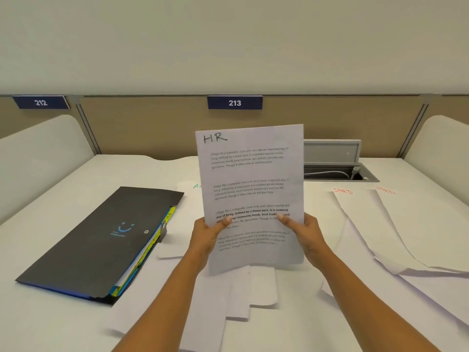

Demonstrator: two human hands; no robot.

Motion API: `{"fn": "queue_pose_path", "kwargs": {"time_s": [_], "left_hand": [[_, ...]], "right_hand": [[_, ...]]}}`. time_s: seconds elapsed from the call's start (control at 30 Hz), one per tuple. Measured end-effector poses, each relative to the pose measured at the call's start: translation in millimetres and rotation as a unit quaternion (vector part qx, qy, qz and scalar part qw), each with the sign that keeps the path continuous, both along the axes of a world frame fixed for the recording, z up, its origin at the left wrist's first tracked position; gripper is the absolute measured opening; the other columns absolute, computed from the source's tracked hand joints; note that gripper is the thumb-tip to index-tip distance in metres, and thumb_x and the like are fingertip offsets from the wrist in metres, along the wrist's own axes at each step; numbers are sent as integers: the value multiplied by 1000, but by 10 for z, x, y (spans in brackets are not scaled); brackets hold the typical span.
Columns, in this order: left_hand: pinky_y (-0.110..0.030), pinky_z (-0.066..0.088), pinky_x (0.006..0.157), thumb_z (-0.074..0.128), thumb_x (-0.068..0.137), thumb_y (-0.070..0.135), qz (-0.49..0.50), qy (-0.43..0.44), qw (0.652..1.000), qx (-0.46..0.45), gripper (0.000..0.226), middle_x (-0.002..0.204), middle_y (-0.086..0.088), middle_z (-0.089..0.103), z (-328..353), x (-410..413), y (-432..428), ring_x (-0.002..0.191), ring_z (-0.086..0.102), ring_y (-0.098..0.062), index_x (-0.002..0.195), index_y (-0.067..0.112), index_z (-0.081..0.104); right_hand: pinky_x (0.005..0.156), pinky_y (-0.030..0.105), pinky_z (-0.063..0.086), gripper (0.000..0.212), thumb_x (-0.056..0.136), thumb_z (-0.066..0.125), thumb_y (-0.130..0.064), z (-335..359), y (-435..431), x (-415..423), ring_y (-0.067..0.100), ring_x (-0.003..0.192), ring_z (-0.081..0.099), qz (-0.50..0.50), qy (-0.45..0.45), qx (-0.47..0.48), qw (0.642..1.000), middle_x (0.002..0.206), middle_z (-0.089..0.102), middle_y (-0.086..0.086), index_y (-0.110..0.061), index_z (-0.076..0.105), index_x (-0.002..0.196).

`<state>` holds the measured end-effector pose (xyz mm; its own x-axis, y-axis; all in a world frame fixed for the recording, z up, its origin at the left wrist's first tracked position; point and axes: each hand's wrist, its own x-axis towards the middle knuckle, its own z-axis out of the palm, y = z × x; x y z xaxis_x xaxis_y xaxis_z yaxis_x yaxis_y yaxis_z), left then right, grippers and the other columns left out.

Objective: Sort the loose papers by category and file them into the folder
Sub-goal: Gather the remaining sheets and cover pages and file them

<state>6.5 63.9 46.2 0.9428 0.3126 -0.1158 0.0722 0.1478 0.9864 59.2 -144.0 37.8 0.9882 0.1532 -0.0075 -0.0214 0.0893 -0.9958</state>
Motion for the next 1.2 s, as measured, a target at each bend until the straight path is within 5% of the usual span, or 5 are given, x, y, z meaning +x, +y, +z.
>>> {"fn": "queue_pose_path", "kwargs": {"time_s": [0.23,0.43,0.57,0.97,1.2], "left_hand": [[-36,55,78,60,88,18,32,10,997,64,10,86,-3,69,121,26,390,74,66,-17,91,12,67],[-18,54,54,53,93,17,209,-2,972,105,17,73,-9,67,124,-30,1050,61,65,-16,92,5,65],[-26,55,63,52,92,15,287,28,924,250,20,71,-8,66,-1,-78,1431,64,63,-19,89,0,66],[-42,37,102,48,88,51,45,256,733,629,53,127,-9,47,-583,71,1768,124,40,-25,120,9,48],[-45,39,100,38,95,45,24,260,719,645,46,128,-10,48,-620,77,1794,126,40,-28,119,8,49]], "right_hand": [[76,35,56,21,85,66,-12,47,275,72,22,86,69,19,-18,-39,999,97,71,4,-12,64,107],[74,35,57,15,84,64,-4,-15,584,85,22,80,70,34,36,23,999,89,73,2,-16,67,93],[67,29,59,15,84,63,-2,-78,758,97,19,75,70,30,67,47,996,91,71,5,-14,66,93],[76,35,56,16,85,62,-1,-180,989,100,26,84,67,13,109,47,993,95,70,8,-11,64,98],[80,38,54,23,85,62,0,-168,1058,132,27,87,66,-5,124,57,991,99,69,11,-5,62,107]]}}
